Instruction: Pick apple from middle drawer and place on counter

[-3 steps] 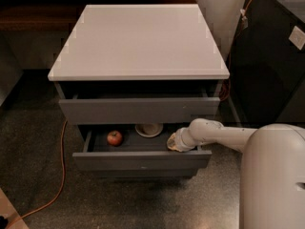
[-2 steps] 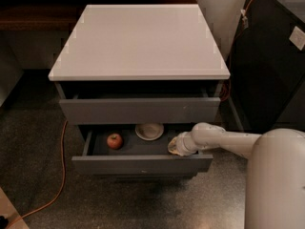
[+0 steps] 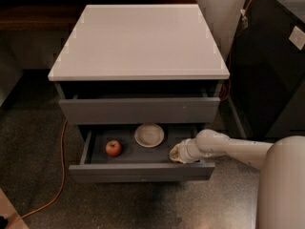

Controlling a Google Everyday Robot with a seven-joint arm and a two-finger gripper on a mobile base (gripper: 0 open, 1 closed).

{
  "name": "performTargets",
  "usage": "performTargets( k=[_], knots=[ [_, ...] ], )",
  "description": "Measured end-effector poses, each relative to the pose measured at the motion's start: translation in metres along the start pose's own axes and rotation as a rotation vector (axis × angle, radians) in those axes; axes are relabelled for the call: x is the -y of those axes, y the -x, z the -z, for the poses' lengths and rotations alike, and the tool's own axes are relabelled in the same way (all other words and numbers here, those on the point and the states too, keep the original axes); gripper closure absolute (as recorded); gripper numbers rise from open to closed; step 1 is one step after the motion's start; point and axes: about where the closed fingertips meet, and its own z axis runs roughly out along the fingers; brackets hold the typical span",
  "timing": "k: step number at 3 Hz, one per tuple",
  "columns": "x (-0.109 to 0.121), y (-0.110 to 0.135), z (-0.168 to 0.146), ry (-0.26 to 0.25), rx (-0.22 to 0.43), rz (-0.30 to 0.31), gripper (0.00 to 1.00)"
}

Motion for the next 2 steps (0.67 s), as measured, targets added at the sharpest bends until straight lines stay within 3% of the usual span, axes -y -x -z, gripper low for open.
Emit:
performTargets(
  k=[2],
  knots=[
    [-0.045, -0.001, 0.022, 0.047, 0.015, 0.008, 1.00]
  ],
)
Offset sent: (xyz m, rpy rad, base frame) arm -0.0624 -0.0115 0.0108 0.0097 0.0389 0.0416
